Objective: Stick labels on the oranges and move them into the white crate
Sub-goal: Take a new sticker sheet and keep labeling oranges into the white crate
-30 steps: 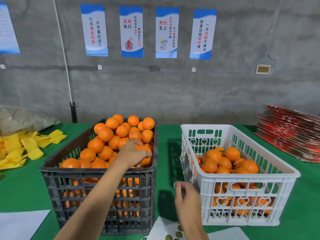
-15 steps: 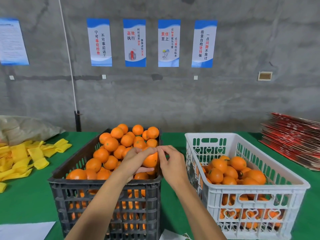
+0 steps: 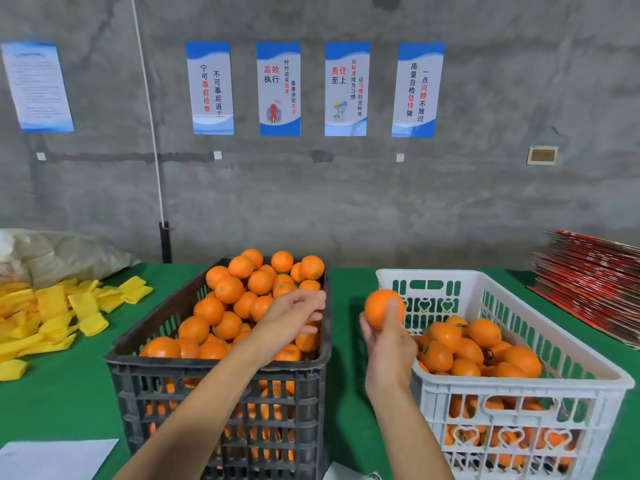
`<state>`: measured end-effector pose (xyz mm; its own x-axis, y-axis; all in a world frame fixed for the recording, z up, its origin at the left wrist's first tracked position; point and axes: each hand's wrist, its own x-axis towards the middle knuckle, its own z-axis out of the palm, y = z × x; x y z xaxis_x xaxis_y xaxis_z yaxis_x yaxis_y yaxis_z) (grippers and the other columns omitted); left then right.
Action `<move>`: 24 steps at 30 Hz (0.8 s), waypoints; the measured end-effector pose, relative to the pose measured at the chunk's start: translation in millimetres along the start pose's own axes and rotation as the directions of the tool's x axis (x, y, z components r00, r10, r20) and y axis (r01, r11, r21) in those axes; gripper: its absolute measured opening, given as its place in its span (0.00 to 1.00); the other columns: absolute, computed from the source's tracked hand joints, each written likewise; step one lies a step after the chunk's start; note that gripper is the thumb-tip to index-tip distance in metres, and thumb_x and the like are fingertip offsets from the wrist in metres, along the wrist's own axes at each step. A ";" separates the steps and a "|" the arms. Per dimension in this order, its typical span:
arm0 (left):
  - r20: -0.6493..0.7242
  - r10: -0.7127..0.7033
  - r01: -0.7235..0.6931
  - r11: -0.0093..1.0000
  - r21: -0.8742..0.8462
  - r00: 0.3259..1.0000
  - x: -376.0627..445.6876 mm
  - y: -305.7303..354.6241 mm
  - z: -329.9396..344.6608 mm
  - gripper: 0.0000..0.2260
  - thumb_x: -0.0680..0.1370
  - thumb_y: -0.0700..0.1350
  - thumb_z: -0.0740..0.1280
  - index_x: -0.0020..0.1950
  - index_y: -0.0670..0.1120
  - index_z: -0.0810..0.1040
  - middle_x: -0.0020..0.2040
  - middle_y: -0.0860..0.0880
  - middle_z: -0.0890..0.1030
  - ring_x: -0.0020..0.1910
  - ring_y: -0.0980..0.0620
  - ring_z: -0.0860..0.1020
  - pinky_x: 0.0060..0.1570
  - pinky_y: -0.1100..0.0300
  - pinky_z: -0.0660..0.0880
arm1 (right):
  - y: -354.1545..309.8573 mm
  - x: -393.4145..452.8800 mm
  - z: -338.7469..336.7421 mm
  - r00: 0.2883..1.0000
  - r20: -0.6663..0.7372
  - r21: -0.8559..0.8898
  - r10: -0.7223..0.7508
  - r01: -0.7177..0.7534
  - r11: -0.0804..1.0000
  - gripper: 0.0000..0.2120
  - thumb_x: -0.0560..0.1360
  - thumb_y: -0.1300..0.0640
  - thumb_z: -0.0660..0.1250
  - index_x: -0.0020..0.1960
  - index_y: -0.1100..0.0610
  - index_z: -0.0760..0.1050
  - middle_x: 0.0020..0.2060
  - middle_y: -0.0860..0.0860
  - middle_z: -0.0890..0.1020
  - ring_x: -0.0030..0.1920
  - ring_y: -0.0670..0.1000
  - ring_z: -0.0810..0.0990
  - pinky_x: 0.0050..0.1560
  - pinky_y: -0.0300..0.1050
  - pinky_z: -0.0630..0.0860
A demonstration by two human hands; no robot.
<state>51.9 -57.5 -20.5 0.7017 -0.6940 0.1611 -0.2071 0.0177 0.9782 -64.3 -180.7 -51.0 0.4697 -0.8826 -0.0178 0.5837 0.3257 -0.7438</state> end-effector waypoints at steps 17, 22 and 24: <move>-0.208 -0.098 0.228 0.297 0.927 0.973 150.3 -48.1 -56.8 0.36 0.78 0.47 0.69 0.81 0.46 0.55 0.79 0.41 0.61 0.75 0.37 0.64 0.75 0.42 0.60 | 36.5 16.7 -18.5 0.977 0.067 -0.172 -0.202 0.211 0.962 0.14 0.86 0.49 0.56 0.68 0.49 0.71 0.70 0.50 0.75 0.56 0.50 0.86 0.65 0.52 0.78; -0.179 -0.152 0.204 0.172 0.964 0.972 169.1 -53.7 -62.4 0.42 0.74 0.54 0.75 0.81 0.51 0.55 0.76 0.44 0.67 0.74 0.39 0.64 0.69 0.46 0.66 | 60.7 23.6 -27.1 0.987 0.059 -0.200 -0.152 0.161 0.967 0.20 0.85 0.50 0.56 0.75 0.55 0.68 0.65 0.48 0.78 0.53 0.51 0.86 0.58 0.49 0.82; -0.159 -0.128 0.176 0.137 0.975 0.979 172.2 -53.0 -62.4 0.42 0.73 0.52 0.77 0.81 0.49 0.58 0.75 0.43 0.68 0.73 0.39 0.67 0.69 0.46 0.69 | 68.3 23.3 -29.7 0.991 0.036 -0.172 -0.130 0.134 0.976 0.17 0.86 0.53 0.56 0.73 0.55 0.69 0.64 0.48 0.79 0.52 0.52 0.87 0.51 0.43 0.84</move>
<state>226.2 -133.1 -36.4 0.8218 -0.5673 0.0533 -0.5693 -0.8214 0.0339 -33.1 -189.1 -122.1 0.4131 -0.9049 0.1029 0.5185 0.1408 -0.8434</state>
